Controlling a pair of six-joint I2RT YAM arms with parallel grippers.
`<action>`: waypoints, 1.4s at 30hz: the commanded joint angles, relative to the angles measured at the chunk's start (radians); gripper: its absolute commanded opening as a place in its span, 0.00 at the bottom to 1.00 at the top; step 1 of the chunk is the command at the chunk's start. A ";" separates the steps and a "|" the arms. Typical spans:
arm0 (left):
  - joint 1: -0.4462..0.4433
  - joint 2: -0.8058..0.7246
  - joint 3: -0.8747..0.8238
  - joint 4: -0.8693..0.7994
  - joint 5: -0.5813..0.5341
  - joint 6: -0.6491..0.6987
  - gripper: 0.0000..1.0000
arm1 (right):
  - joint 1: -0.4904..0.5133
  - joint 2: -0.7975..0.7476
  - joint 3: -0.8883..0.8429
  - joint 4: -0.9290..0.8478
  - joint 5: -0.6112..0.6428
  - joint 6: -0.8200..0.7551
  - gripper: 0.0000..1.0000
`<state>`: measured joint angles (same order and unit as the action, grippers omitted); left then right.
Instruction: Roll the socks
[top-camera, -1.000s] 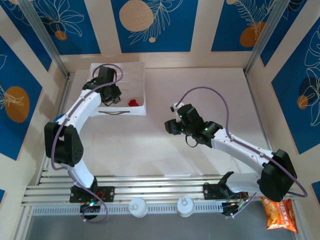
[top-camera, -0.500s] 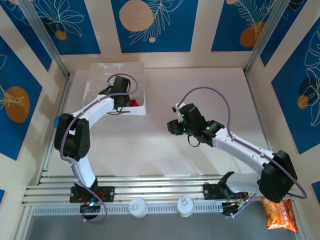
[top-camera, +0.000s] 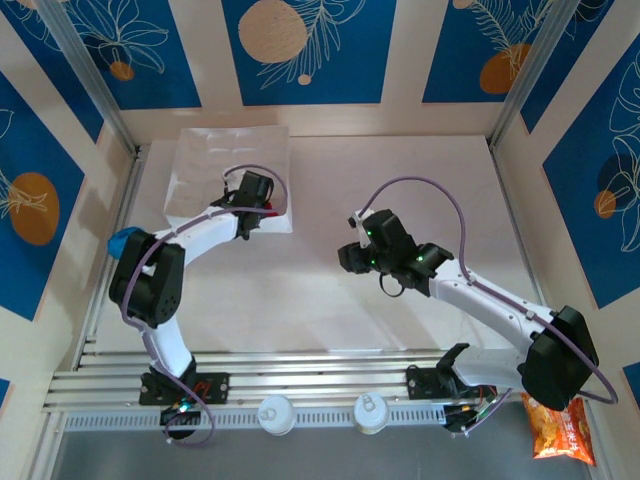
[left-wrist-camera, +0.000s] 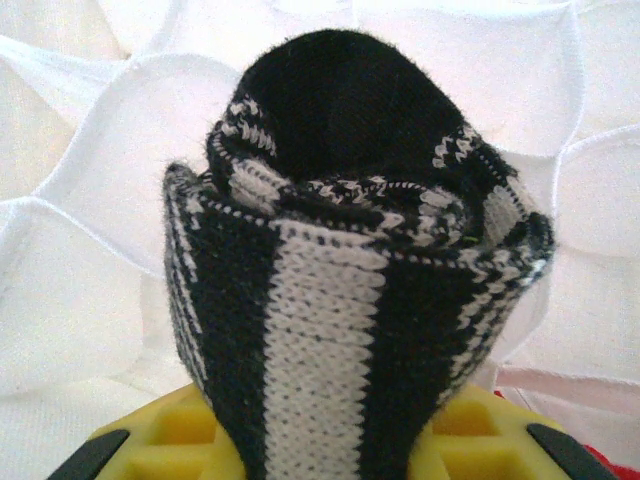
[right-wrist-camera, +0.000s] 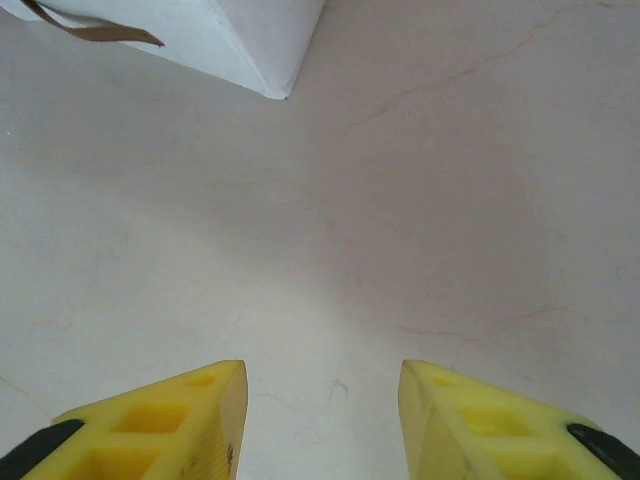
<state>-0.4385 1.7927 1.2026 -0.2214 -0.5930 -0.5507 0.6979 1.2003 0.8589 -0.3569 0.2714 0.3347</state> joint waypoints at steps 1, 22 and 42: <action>-0.012 -0.022 -0.028 0.003 -0.007 0.004 0.08 | -0.007 -0.021 -0.010 -0.017 -0.025 0.009 0.44; -0.002 -0.190 -0.040 -0.189 0.226 -0.129 0.78 | -0.034 0.012 -0.005 0.025 -0.045 0.009 0.44; 0.133 -0.131 0.110 -0.306 0.528 -0.313 0.33 | -0.038 -0.004 -0.030 0.037 -0.069 0.031 0.43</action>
<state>-0.3222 1.6413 1.2865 -0.5247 -0.1127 -0.8413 0.6651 1.2079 0.8478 -0.3313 0.2310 0.3508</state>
